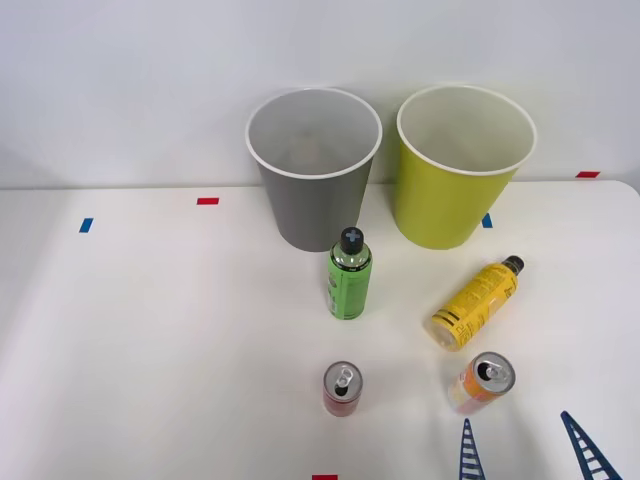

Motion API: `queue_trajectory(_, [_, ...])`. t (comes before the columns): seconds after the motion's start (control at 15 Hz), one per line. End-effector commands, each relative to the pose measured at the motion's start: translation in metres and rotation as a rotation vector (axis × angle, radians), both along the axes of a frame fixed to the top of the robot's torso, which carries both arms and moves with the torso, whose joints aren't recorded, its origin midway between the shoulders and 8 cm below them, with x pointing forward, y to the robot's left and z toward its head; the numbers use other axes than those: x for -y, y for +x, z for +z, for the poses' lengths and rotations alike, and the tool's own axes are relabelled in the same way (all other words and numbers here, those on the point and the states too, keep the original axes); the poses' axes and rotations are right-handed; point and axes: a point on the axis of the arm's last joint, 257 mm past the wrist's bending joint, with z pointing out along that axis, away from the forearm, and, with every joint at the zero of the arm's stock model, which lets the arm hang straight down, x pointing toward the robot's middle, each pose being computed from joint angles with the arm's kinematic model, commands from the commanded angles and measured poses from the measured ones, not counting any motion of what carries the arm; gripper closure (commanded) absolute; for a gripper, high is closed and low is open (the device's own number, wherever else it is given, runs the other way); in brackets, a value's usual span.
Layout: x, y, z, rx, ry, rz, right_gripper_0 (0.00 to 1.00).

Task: Put cans in the gray bin, plastic bottles in the light green bin

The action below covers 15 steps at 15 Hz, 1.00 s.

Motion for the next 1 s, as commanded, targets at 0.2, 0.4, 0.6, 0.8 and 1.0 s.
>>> queue_trajectory(0.2, [0.0, 0.0, 0.0, 0.0, 0.0, 0.0, 0.0])
queue_trajectory(0.4, [0.0, 0.0, 0.0, 0.0, 0.0, 0.0, 0.0])
queue_trajectory(0.6, [0.0, 0.0, 0.0, 0.0, 0.0, 0.0, 0.0])
queue_trajectory(0.8, [0.0, 0.0, 0.0, 0.0, 0.0, 0.0, 0.0])
queue_trajectory(1.0, [0.0, 0.0, 0.0, 0.0, 0.0, 0.0, 0.0])
